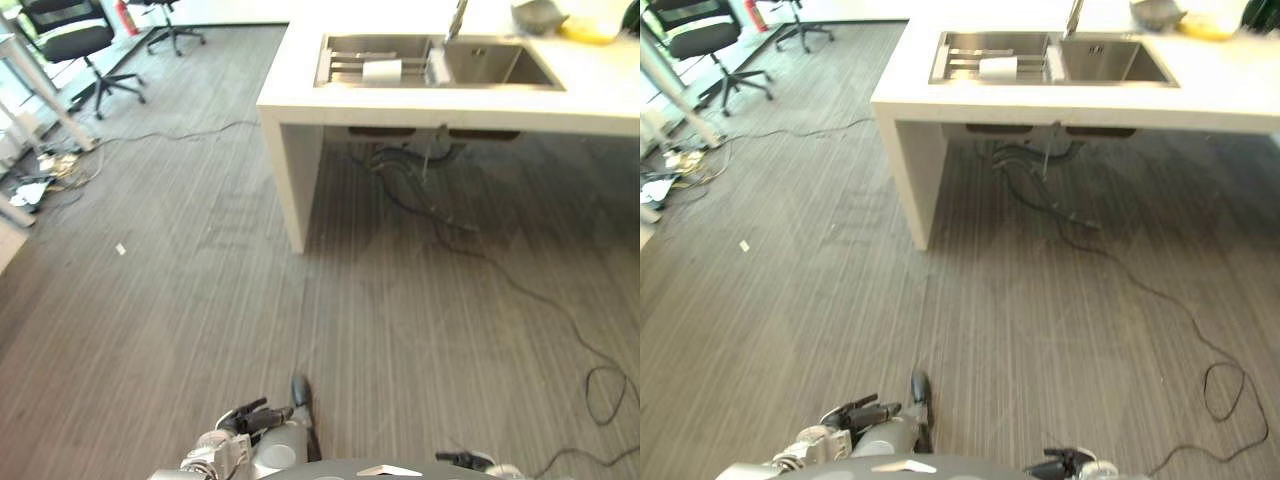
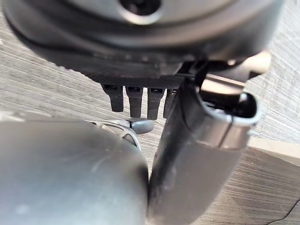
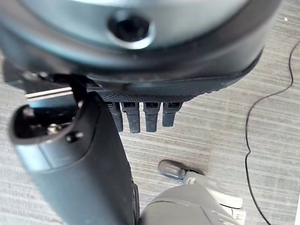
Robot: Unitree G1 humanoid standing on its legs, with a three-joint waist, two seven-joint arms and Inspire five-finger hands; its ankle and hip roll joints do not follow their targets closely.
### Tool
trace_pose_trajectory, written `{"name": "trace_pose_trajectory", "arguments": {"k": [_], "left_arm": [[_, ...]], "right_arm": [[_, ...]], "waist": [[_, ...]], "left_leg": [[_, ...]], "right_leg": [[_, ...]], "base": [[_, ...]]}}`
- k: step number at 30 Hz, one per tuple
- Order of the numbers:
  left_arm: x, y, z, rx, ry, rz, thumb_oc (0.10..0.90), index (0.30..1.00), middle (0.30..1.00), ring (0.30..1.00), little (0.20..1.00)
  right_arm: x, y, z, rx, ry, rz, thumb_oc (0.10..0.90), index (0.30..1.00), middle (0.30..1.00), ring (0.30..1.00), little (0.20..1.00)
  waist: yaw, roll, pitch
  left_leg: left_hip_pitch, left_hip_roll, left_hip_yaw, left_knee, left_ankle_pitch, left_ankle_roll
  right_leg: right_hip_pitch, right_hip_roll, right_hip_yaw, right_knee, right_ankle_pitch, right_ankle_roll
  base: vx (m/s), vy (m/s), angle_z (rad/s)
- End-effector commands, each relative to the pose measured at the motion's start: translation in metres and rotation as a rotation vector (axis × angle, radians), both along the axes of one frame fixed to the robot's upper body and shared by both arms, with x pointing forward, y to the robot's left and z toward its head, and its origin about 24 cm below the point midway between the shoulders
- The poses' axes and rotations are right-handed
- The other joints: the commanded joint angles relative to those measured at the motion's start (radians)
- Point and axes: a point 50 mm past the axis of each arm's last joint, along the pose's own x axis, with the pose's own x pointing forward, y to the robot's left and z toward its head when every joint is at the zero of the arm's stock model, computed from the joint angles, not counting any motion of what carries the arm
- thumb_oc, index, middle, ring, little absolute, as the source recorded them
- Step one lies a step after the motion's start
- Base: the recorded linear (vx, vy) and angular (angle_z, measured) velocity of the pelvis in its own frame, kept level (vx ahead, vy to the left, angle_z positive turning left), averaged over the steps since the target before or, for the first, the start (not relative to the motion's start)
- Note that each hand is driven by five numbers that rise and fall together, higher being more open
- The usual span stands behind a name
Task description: Place the dishes in the dishwasher.
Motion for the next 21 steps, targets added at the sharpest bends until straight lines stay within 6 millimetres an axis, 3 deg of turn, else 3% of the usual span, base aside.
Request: {"name": "trace_pose_trajectory", "arguments": {"k": [1,2,3,4,5,6,7,8,9,10,11,13,15,17,19,21], "left_arm": [[-0.025,0.018,-0.002,0.111,0.084,-0.068,0.800,0.900,0.900,0.900,0.900],[-0.011,0.023,0.003,0.147,0.035,-0.082,0.800,0.900,0.900,0.900,0.900],[0.037,0.033,0.023,0.243,-0.135,-0.116,0.800,0.900,0.900,0.900,0.900],[0.068,0.038,0.040,0.293,-0.258,-0.111,0.800,0.900,0.900,0.900,0.900],[0.068,0.037,0.040,0.292,-0.258,-0.111,0.800,0.900,0.900,0.900,0.900],[0.135,0.035,0.095,0.370,-0.599,-0.123,0.800,0.900,0.900,0.900,0.900],[0.135,0.035,0.095,0.370,-0.599,-0.122,0.800,0.900,0.900,0.900,0.900],[0.155,0.029,0.124,0.412,-0.753,-0.168,0.800,0.900,0.900,0.900,0.900],[0.178,0.022,0.176,0.495,-0.997,-0.247,0.800,0.900,0.900,0.900,0.900],[0.178,0.022,0.176,0.495,-0.997,-0.247,0.800,0.900,0.900,0.900,0.900],[0.183,0.018,0.195,0.527,-1.082,-0.269,0.800,0.900,0.900,0.900,0.900],[0.190,0.012,0.214,0.570,-1.164,-0.313,0.800,0.900,0.900,0.900,0.900],[0.195,-0.003,0.250,0.570,-1.337,-0.337,0.800,0.900,0.900,0.900,0.900],[0.191,-0.020,0.277,0.592,-1.465,-0.443,0.800,0.900,0.900,0.900,0.900],[0.187,-0.034,0.299,0.654,-1.558,-0.579,0.800,0.900,0.900,0.900,0.900],[0.182,-0.045,0.310,0.669,-1.608,-0.680,0.800,0.900,0.900,0.900,0.900]], "right_arm": [[0.006,-0.009,0.003,-0.008,-0.047,0.024,0.800,0.900,0.900,0.900,0.900],[0.007,-0.008,0.003,-0.008,-0.053,0.025,0.800,0.900,0.900,0.900,0.900],[0.016,-0.009,0.005,-0.013,-0.092,0.017,0.800,0.900,0.900,0.900,0.900],[0.021,-0.010,0.006,-0.020,-0.112,0.012,0.800,0.900,0.900,0.900,0.900],[0.021,-0.010,0.006,-0.021,-0.112,0.011,0.800,0.900,0.900,0.900,0.900],[0.033,-0.014,0.010,-0.037,-0.179,-0.014,0.800,0.900,0.900,0.900,0.900],[0.034,-0.015,0.010,-0.038,-0.179,-0.014,0.800,0.900,0.900,0.900,0.900],[0.037,-0.013,0.011,-0.033,-0.205,-0.026,0.800,0.900,0.900,0.900,0.900],[0.039,-0.011,0.011,-0.029,-0.224,-0.027,0.800,0.900,0.900,0.900,0.900],[0.039,-0.011,0.011,-0.029,-0.224,-0.027,0.800,0.900,0.900,0.900,0.900],[0.040,-0.011,0.011,-0.024,-0.231,-0.020,0.800,0.900,0.900,0.900,0.900],[0.039,-0.009,0.011,-0.025,-0.219,0.010,0.800,0.900,0.900,0.900,0.900],[0.033,-0.014,0.010,-0.036,-0.202,-0.018,0.800,0.900,0.900,0.900,0.900],[0.018,-0.013,0.007,-0.026,-0.161,-0.051,0.800,0.900,0.900,0.900,0.900],[0.002,-0.008,0.003,-0.008,-0.100,-0.042,0.800,0.900,0.900,0.900,0.900],[-0.013,-0.003,-0.001,0.012,-0.023,-0.007,0.800,0.900,0.900,0.900,0.900]], "waist": [[0.036,0.026,-0.062],[0.033,0.015,-0.070],[0.021,-0.001,-0.072],[0.016,0.005,-0.066],[0.020,0.010,-0.070],[-0.007,0.033,-0.043],[-0.005,0.038,-0.045],[-0.021,0.059,-0.028],[-0.054,0.078,0.002],[-0.054,0.078,0.002],[-0.068,0.080,0.011],[-0.098,0.082,0.013],[-0.121,0.070,0.007],[-0.147,0.053,-0.008],[-0.161,0.049,-0.017],[-0.153,0.042,-0.045]], "left_leg": [[-0.036,0.032,-0.003,0.015,-0.006,-0.118],[-0.024,0.016,0.002,0.015,-0.021,-0.105],[0.010,-0.013,0.000,0.015,-0.063,-0.079],[0.026,-0.011,-0.005,0.015,-0.077,-0.072],[0.022,-0.004,-0.002,0.015,-0.075,-0.073],[0.073,0.006,-0.029,0.015,-0.104,-0.061],[0.070,0.012,-0.027,0.015,-0.102,-0.061],[0.096,0.023,-0.042,0.015,-0.118,-0.054],[0.147,0.022,-0.073,0.015,-0.151,-0.048],[0.147,0.022,-0.073,0.015,-0.151,-0.048],[0.165,0.016,-0.093,0.015,-0.164,-0.051],[0.198,0.003,-0.110,0.015,-0.182,-0.064],[0.233,-0.020,-0.132,0.015,-0.211,-0.081],[0.255,-0.031,-0.164,0.015,-0.244,-0.097],[0.271,-0.020,-0.184,0.015,-0.262,-0.110],[0.291,-0.016,-0.197,0.015,-0.277,-0.116]], "right_leg": [[-0.024,0.026,-0.042,0.117,0.093,0.094],[-0.043,0.017,-0.039,0.169,0.146,0.116],[-0.114,0.001,-0.047,0.341,0.264,0.176],[-0.158,-0.001,-0.061,0.448,0.324,0.207],[-0.163,0.006,-0.057,0.444,0.331,0.206],[-0.248,-0.008,-0.105,0.662,0.404,0.218],[-0.251,-0.003,-0.103,0.658,0.410,0.218],[-0.318,-0.008,-0.116,0.765,0.421,0.218],[-0.417,-0.029,-0.128,0.831,0.365,0.211],[-0.417,-0.029,-0.128,0.831,0.365,0.211],[-0.463,-0.032,-0.125,0.801,0.334,0.195],[-0.498,-0.050,-0.140,0.657,0.304,0.167],[-0.492,-0.084,-0.147,0.441,0.265,0.137],[-0.496,-0.086,-0.091,0.237,0.275,0.137],[-0.504,-0.090,-0.050,0.164,0.298,0.149],[-0.449,-0.099,-0.060,0.104,0.298,0.144]], "base": [[0.31,0.120,-0.04],[0.36,0.150,0.12],[0.34,0.153,0.27],[0.23,0.114,0.42],[0.24,0.085,0.41],[0.16,0.049,0.46],[0.25,0.111,0.40],[0.27,0.150,0.56],[0.28,0.148,0.40],[0.35,0.084,0.30],[0.27,-0.005,-0.06],[0.40,-0.052,0.25],[0.41,-0.129,0.59],[0.37,-0.169,0.67],[0.28,-0.173,0.57],[0.26,-0.213,0.62]]}}
